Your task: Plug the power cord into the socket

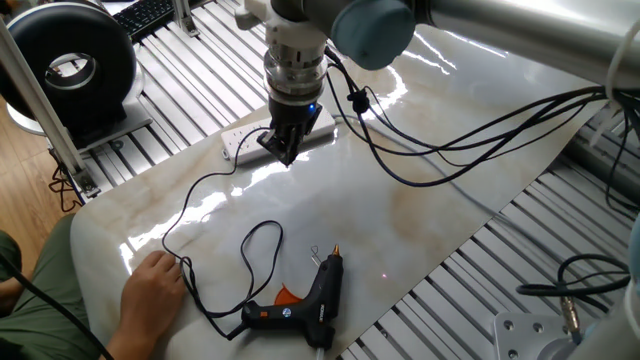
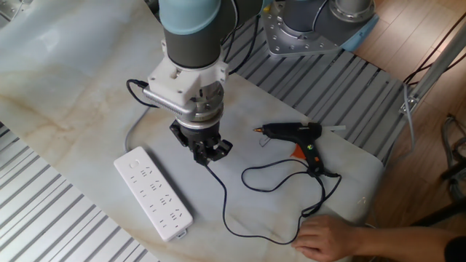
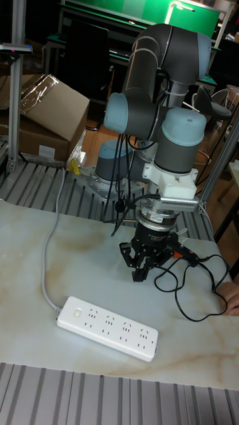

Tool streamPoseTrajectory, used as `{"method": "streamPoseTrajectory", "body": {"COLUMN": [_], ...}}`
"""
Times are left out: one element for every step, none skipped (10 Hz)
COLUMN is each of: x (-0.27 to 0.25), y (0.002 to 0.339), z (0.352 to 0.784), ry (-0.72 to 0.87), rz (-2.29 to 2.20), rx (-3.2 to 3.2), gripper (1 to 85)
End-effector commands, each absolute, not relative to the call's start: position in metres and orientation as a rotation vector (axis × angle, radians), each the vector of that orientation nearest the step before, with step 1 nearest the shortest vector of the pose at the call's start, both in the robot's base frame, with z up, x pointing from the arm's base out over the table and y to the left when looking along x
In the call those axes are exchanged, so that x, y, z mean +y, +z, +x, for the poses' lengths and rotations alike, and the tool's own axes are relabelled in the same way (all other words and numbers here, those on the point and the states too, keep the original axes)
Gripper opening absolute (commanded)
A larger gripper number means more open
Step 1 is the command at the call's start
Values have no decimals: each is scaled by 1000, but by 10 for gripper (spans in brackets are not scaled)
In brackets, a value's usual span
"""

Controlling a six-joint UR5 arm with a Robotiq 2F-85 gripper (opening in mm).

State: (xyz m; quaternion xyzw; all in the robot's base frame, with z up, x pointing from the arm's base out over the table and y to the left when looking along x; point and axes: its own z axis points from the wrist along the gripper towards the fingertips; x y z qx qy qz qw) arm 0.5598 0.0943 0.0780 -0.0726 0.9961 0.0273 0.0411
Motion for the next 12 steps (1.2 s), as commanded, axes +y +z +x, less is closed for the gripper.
{"method": "streamPoseTrajectory", "body": {"x": [93, 93, 96, 96, 96, 95, 94, 93, 94, 94, 92, 93], "y": [79, 77, 75, 74, 73, 74, 75, 77, 81, 81, 81, 81], "z": [554, 563, 571, 574, 576, 578, 579, 577, 570, 565, 564, 565], "ry": [83, 71, 73, 79, 83, 85, 85, 86, 93, 94, 85, 89], "rz": [-193, -186, -185, -197, -203, -210, -213, -213, -203, -183, -175, -162], "rx": [3076, 3069, 3065, 3062, 3059, 3059, 3060, 3065, 3080, 3100, 3108, 3104], "gripper": [10, 10, 10, 10, 10, 10, 10, 10, 10, 10, 10, 10]}}
